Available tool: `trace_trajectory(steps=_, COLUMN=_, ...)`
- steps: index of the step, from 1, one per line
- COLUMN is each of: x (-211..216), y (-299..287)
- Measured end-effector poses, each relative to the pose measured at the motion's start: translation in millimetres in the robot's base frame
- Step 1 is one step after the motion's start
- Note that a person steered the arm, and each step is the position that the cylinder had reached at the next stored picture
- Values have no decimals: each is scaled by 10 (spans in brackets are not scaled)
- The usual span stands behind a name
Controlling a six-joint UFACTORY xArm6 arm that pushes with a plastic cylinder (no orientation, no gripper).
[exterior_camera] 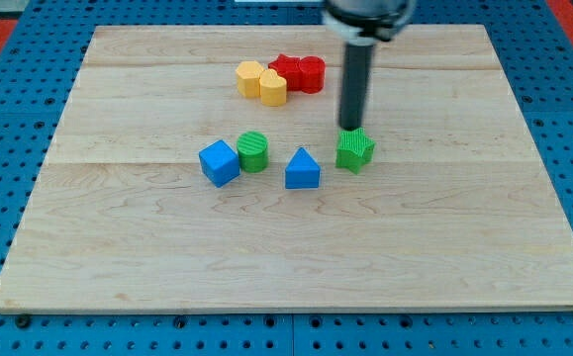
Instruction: Slide the green star left a bit
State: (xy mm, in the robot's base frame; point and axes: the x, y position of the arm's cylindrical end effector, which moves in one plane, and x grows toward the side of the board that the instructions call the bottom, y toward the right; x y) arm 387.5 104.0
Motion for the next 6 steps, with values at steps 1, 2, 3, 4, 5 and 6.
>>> trace_trajectory(steps=1, x=171, y=349)
trace_trajectory(steps=2, x=267, y=-205)
trace_trajectory(steps=3, x=310, y=-657)
trace_trajectory(steps=4, x=217, y=-667)
trace_trajectory(steps=5, x=428, y=67)
trace_trajectory(steps=6, x=632, y=23)
